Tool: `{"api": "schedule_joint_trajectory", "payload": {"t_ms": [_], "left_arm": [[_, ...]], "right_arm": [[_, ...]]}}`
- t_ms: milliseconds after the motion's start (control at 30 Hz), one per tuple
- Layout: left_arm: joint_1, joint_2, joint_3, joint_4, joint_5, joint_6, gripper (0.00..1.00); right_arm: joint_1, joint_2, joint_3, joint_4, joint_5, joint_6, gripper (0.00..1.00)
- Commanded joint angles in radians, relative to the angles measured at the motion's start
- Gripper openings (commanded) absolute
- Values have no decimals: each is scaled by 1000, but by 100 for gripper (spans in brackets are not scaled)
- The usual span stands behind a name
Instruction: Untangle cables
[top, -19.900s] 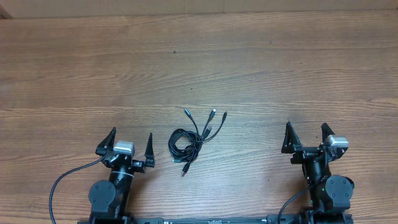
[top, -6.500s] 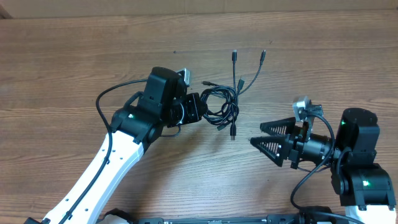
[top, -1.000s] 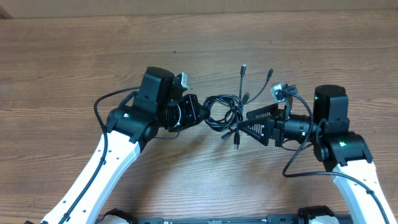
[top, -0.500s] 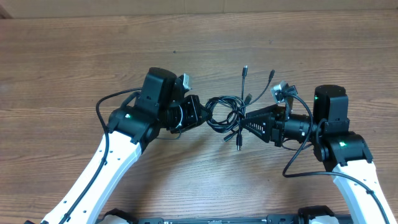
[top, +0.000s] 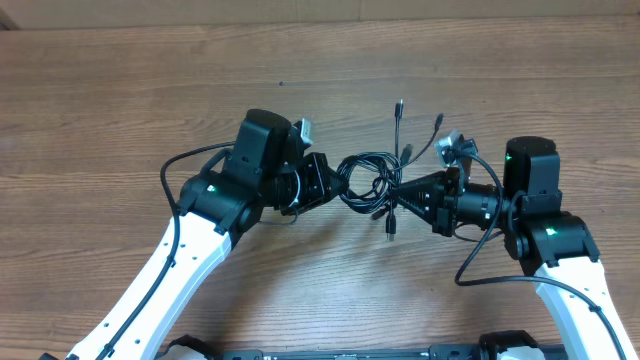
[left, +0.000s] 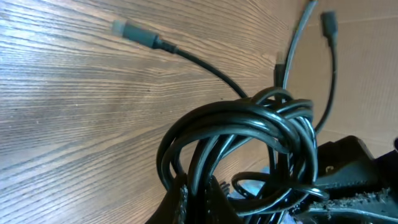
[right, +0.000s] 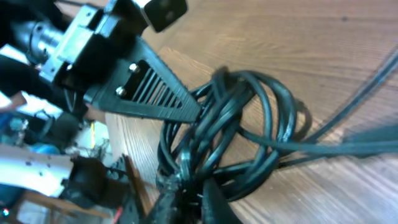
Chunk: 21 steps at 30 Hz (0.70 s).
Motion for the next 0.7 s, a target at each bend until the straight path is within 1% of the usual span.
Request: {"api": "schedule_joint_trajectory", "payload": {"t_ms": [0,233,333,500,667], "left_arm": [[-12,-13,22,7,23,-14,4],[-12,-13,22,6,9,-14,4],[-12,-13,22,-17,-48,-13,4],[-12,-13,22,-108,-179,-11,4],[-16,-13,22,-151,-194,59,4]], "right_arm": [[4,-8,17,8,-2,-14,4],[4,-8,16,7,-2,-13,4],[4,-8,16,8,-2,-13,4],[4,-8,16,45,-2,0,4],[4,-8,16,107,-2,25,4]]}}
